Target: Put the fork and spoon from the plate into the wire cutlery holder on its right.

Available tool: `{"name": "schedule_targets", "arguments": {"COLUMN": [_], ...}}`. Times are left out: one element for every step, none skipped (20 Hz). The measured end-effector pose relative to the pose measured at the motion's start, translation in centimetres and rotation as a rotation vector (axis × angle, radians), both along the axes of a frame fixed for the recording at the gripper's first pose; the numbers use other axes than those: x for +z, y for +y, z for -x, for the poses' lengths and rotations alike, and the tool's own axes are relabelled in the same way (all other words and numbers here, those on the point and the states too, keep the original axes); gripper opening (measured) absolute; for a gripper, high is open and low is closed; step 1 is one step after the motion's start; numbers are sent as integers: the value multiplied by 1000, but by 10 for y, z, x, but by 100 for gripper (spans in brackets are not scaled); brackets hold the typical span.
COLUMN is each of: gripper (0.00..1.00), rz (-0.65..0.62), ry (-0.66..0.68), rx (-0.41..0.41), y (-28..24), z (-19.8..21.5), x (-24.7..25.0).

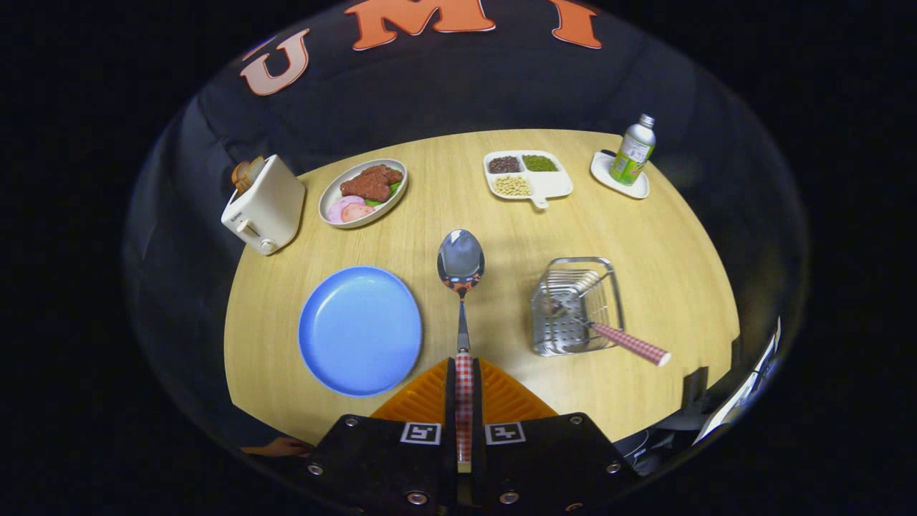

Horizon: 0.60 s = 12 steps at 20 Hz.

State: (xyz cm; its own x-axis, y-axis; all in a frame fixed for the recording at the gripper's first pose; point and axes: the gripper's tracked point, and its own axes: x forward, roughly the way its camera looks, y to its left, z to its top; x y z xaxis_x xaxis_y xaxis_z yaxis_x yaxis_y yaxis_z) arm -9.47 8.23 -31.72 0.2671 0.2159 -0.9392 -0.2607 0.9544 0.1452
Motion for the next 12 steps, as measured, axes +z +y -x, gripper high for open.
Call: {"name": "schedule_targets", "arguments": {"gripper": [8, 8, 8, 8, 8, 8, 8, 8, 8, 8, 8, 8], "rz": [15, 30, 41, 48, 58, 70, 79, 91, 99, 110, 123, 133], "ry": [3, 10, 21, 34, 49, 65, 82, 110, 138, 164, 184, 206], "rx": [2, 3, 1, -3, 5, 17, 26, 34, 41, 56, 72, 92], "y": [-12, -24, -34, -43, -52, -61, -67, -74, -80, -86, -91, -94], "z": [-4, -4, -6, -7, -8, -8, -13, -12, -11, -11, -11, -11], "x": [4, 8, 10, 13, 14, 14, 13, 11, 10, 8, 7, 6]}}
